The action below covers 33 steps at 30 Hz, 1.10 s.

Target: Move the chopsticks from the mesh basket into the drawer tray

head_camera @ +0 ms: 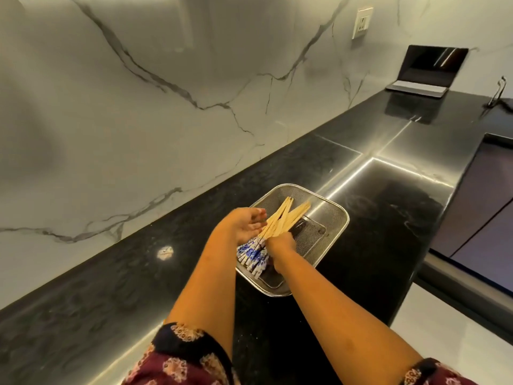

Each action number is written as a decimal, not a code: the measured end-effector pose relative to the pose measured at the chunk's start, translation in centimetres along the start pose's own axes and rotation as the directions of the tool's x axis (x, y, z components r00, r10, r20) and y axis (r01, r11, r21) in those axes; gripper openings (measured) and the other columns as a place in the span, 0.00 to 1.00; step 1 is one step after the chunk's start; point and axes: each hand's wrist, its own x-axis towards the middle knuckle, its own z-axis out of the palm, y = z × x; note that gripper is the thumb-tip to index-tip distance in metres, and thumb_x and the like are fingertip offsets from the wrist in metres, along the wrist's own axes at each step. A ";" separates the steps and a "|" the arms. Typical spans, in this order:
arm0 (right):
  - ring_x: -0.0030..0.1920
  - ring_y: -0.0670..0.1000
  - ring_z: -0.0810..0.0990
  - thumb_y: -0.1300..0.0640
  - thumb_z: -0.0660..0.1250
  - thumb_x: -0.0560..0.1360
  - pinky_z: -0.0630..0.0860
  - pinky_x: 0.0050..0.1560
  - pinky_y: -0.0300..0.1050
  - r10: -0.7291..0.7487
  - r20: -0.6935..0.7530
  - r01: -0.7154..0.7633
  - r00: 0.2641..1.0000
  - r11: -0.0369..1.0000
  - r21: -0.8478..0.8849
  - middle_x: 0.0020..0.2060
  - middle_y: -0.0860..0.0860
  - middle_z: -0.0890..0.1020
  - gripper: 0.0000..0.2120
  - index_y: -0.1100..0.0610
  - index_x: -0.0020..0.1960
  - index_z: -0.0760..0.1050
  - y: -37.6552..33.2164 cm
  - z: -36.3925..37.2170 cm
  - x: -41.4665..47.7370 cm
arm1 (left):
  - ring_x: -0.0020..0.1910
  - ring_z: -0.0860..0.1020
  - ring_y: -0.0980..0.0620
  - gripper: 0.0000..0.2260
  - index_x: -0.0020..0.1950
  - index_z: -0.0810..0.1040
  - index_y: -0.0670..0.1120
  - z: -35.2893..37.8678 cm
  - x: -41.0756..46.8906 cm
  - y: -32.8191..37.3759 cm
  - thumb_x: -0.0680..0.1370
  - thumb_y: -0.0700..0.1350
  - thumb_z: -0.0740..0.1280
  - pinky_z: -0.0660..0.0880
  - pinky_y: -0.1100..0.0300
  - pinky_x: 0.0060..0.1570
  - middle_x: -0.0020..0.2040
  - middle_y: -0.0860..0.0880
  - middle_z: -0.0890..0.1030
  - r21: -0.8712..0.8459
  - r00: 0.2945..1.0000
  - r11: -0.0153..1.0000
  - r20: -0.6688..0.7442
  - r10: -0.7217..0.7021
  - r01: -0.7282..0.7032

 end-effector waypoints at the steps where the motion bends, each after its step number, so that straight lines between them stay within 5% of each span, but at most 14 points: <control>1: 0.57 0.60 0.76 0.58 0.63 0.77 0.73 0.51 0.47 -0.001 -0.002 0.001 1.000 1.000 0.003 0.62 0.62 0.76 0.20 0.64 0.67 0.68 0.0 -0.3 0.0 | 0.55 0.74 0.46 0.10 0.57 0.75 0.38 0.6 0.1 -0.3 0.80 0.38 0.57 0.66 0.53 0.66 0.51 0.45 0.77 0.022 1.000 1.000 0.011 -0.022 0.022; 5: 0.48 0.59 0.77 0.66 0.57 0.77 0.77 0.44 0.50 0.032 0.043 -0.035 0.999 0.997 0.062 0.52 0.61 0.77 0.12 0.65 0.60 0.70 0.1 -1.5 0.2 | 0.56 0.73 0.46 0.08 0.53 0.76 0.39 0.5 0.6 -0.2 0.80 0.39 0.59 0.64 0.51 0.69 0.43 0.46 0.78 0.139 0.999 0.990 -0.043 -0.015 0.021; 8: 0.36 0.53 0.71 0.68 0.53 0.78 0.71 0.36 0.46 0.095 0.080 -0.105 0.992 0.987 0.126 0.40 0.57 0.73 0.07 0.62 0.52 0.67 0.2 -2.1 -0.2 | 0.57 0.75 0.45 0.12 0.60 0.75 0.37 0.4 0.7 -0.2 0.80 0.39 0.58 0.65 0.50 0.68 0.49 0.44 0.79 0.170 0.995 0.985 -0.087 0.052 -0.036; 10: 0.40 0.56 0.76 0.68 0.53 0.78 0.75 0.44 0.50 0.100 0.112 -0.122 0.989 0.970 0.211 0.43 0.59 0.78 0.10 0.63 0.53 0.71 0.3 -2.1 -0.4 | 0.58 0.74 0.45 0.13 0.63 0.73 0.37 0.8 0.3 -1.0 0.80 0.39 0.58 0.67 0.51 0.64 0.55 0.43 0.78 0.218 0.997 0.976 -0.067 0.042 -0.027; 14: 0.53 0.61 0.81 0.65 0.50 0.79 0.77 0.59 0.57 0.107 0.168 -0.158 0.980 0.931 0.329 0.52 0.63 0.82 0.18 0.65 0.58 0.77 -0.2 -1.7 -0.9 | 0.50 0.74 0.49 0.08 0.52 0.77 0.40 1.5 0.1 -2.8 0.79 0.36 0.59 0.70 0.56 0.52 0.49 0.44 0.77 0.271 0.997 0.962 -0.058 0.043 -0.026; 17: 0.44 0.60 0.82 0.66 0.49 0.78 0.79 0.52 0.56 0.110 0.178 -0.166 0.978 0.925 0.342 0.43 0.63 0.82 0.18 0.64 0.49 0.78 -0.2 -2.0 -1.1 | 0.46 0.75 0.51 0.10 0.53 0.78 0.39 1.4 -0.1 -3.5 0.77 0.33 0.59 0.71 0.59 0.48 0.43 0.45 0.77 0.284 0.996 0.957 -0.048 0.077 -0.060; 19: 0.37 0.58 0.80 0.68 0.48 0.77 0.79 0.47 0.55 0.114 0.173 -0.170 0.978 0.919 0.355 0.36 0.61 0.80 0.18 0.64 0.43 0.77 -0.3 -2.2 -1.3 | 0.43 0.76 0.52 0.09 0.46 0.79 0.40 1.4 -0.6 -3.7 0.77 0.33 0.59 0.72 0.60 0.45 0.41 0.46 0.77 0.333 0.998 0.942 -0.032 0.062 -0.048; 21: 0.39 0.58 0.79 0.68 0.48 0.77 0.79 0.49 0.57 0.102 0.161 -0.155 0.982 0.919 0.364 0.37 0.61 0.79 0.17 0.65 0.46 0.76 -0.6 -2.3 -1.5 | 0.40 0.76 0.53 0.11 0.43 0.79 0.41 1.4 -1.0 -3.8 0.77 0.34 0.58 0.73 0.61 0.41 0.40 0.46 0.78 0.374 0.998 0.926 -0.016 0.057 -0.046; 26: 0.35 0.57 0.78 0.70 0.49 0.77 0.76 0.33 0.47 0.064 0.129 -0.107 0.990 0.925 0.364 0.36 0.60 0.78 0.15 0.67 0.49 0.75 -1.0 -3.2 -1.7 | 0.40 0.76 0.53 0.12 0.57 0.78 0.36 1.2 -1.9 -3.8 0.79 0.33 0.58 0.74 0.63 0.37 0.42 0.44 0.79 0.349 0.997 0.934 0.021 0.074 -0.077; 29: 0.38 0.56 0.77 0.69 0.50 0.78 0.73 0.34 0.47 0.069 0.078 -0.092 0.995 0.932 0.351 0.39 0.59 0.77 0.13 0.65 0.54 0.71 -1.0 -3.8 -1.8 | 0.39 0.77 0.52 0.11 0.58 0.77 0.35 0.9 -2.2 -3.7 0.78 0.33 0.60 0.76 0.64 0.33 0.43 0.43 0.79 0.374 0.997 0.926 0.065 0.034 -0.056; 31: 0.43 0.58 0.78 0.69 0.49 0.77 0.76 0.40 0.50 0.080 0.069 -0.099 0.994 0.935 0.341 0.44 0.61 0.77 0.14 0.65 0.57 0.70 -0.7 -4.0 -1.7 | 0.37 0.76 0.53 0.11 0.57 0.78 0.36 0.9 -2.3 -3.5 0.77 0.33 0.61 0.74 0.65 0.29 0.44 0.44 0.79 0.476 0.995 0.876 0.094 0.034 -0.075; 33: 0.39 0.57 0.78 0.70 0.48 0.76 0.76 0.36 0.49 0.094 0.082 -0.117 0.992 0.933 0.341 0.40 0.61 0.77 0.12 0.66 0.48 0.71 -0.5 -4.4 -2.1 | 0.37 0.75 0.54 0.09 0.54 0.79 0.39 0.9 -2.2 -3.0 0.76 0.34 0.64 0.73 0.64 0.31 0.46 0.44 0.79 0.657 0.989 0.741 0.123 0.077 -0.139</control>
